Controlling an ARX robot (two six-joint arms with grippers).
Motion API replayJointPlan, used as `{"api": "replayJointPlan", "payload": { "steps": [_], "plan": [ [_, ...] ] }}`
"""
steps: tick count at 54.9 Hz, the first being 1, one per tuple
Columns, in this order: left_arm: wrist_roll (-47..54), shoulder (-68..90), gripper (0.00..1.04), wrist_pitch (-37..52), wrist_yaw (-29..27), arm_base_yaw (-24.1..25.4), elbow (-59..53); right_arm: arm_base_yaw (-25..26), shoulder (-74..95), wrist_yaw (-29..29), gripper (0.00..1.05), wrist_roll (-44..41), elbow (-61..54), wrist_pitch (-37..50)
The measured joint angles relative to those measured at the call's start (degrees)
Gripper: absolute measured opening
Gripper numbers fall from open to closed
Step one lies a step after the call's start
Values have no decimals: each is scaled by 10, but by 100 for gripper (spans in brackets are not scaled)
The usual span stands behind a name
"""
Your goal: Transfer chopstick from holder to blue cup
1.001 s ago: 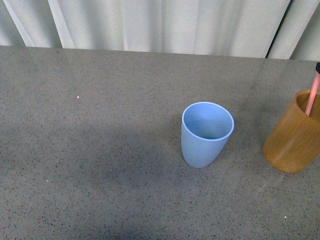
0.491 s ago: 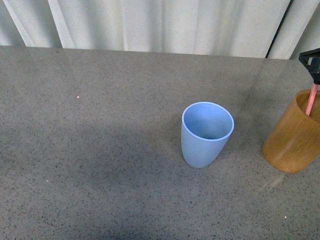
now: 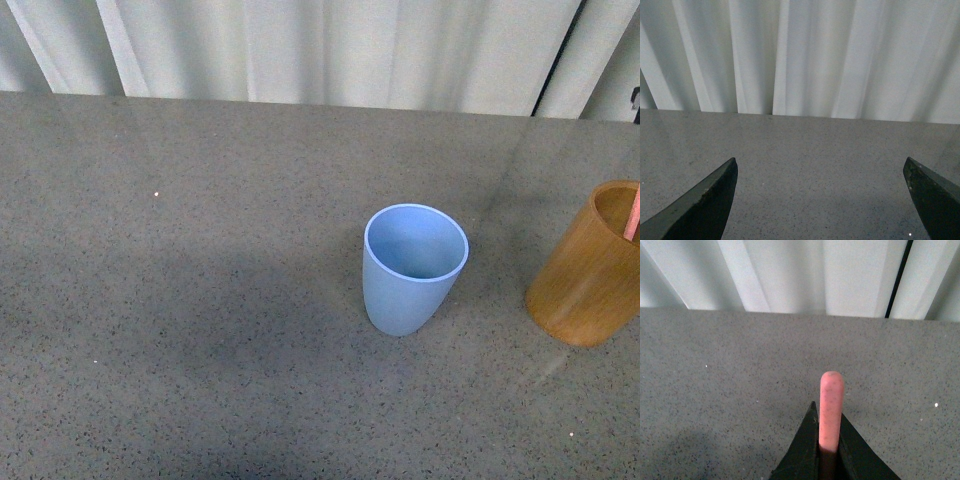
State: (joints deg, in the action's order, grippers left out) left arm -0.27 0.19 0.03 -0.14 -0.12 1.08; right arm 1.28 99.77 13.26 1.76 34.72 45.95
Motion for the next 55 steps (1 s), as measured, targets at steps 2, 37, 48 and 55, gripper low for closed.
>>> {"api": "replayJointPlan", "payload": {
  "steps": [2,37,48,55],
  "plan": [
    [0,0,98,0,0,0,0,1,-14,2,2,0,-1,-5],
    [0,0,98,0,0,0,0,-170,-279,-17,2,-20,28,-64],
    [0,0,98,0,0,0,0,-217,-209,-38,2,-28,15,-22],
    [0,0,98,0,0,0,0,-235,-168,-45,2,-31,15,-2]
  ]
}}
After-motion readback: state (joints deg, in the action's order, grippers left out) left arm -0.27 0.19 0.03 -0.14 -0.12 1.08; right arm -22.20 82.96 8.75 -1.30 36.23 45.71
